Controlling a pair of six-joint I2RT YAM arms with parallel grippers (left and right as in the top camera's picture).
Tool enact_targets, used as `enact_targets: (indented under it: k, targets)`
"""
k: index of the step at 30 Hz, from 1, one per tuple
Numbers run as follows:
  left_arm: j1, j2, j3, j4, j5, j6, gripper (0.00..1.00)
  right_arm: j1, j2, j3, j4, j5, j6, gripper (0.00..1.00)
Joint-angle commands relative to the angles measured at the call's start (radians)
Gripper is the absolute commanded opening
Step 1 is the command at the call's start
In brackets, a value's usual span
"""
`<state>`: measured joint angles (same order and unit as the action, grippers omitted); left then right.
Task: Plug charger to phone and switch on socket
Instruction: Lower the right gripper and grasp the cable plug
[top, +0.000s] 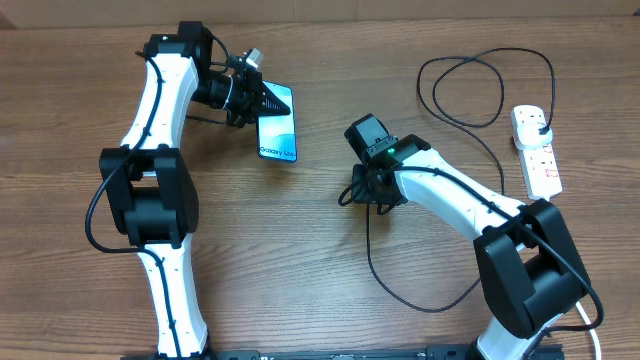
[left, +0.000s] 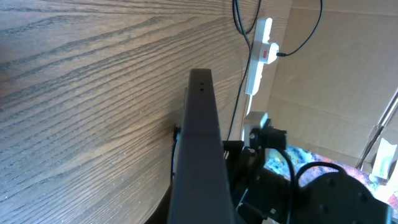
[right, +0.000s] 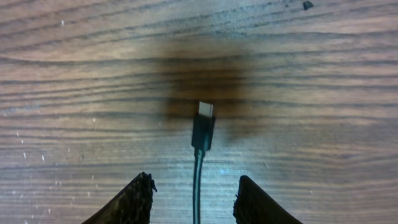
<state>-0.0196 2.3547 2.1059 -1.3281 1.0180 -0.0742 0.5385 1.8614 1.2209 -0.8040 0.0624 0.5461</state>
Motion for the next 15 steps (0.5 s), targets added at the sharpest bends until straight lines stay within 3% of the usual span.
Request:
enact_targets:
  k: [1,15]
  targets:
    - [-0.007,-0.012,0.024,-0.003,0.048,0.014,0.04,0.001,0.004,-0.045,0.032,0.005,-0.004,0.44]
    - [-0.01,-0.012,0.024,-0.003,0.048,-0.001,0.04,0.0,0.016,-0.145,0.141,0.056,-0.048,0.43]
